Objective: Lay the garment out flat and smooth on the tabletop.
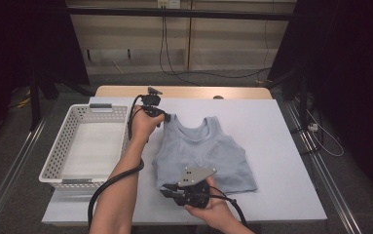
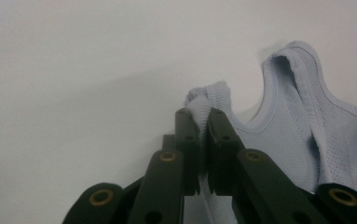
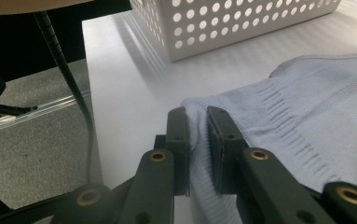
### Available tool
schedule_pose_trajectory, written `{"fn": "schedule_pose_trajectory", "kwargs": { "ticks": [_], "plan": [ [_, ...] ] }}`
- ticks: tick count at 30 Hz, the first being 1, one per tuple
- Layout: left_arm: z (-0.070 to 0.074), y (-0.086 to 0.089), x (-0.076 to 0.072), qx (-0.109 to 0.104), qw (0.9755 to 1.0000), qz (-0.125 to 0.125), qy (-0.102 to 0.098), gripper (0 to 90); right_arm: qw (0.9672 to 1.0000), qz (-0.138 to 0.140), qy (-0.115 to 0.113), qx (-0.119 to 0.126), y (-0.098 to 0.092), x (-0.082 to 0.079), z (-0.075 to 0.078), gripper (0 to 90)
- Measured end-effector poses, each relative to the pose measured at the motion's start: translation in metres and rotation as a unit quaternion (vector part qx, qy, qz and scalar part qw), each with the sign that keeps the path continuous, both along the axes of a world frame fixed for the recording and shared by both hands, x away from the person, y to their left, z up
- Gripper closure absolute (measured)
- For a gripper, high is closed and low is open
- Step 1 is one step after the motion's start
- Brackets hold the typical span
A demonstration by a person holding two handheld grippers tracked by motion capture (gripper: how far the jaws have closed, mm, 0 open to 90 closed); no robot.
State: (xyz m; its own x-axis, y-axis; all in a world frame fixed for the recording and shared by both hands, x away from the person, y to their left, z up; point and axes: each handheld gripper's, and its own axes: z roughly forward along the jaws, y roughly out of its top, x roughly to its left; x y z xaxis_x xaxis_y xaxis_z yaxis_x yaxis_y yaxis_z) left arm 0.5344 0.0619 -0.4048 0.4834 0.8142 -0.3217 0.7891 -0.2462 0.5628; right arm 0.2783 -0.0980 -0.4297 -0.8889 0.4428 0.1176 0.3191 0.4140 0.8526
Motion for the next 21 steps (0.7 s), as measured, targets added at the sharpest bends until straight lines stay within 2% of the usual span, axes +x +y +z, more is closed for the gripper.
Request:
{"fn": "schedule_pose_trajectory", "kwargs": {
  "ticks": [9, 21],
  "plan": [
    [0.0054, 0.0027, -0.0016, 0.001, 1.0, 0.002, -0.002, 84.8, 1.0, 0.002, 0.001, 0.005, 0.0013, -0.0001, 0.002, 80.2],
    [0.0057, 0.0063, 0.0015, 0.007, 0.9999, 0.009, -0.001, 84.8, 1.0, 0.005, -0.002, 0.006, 0.0066, 0.0018, 0.0026, 80.3]
  ]
}}
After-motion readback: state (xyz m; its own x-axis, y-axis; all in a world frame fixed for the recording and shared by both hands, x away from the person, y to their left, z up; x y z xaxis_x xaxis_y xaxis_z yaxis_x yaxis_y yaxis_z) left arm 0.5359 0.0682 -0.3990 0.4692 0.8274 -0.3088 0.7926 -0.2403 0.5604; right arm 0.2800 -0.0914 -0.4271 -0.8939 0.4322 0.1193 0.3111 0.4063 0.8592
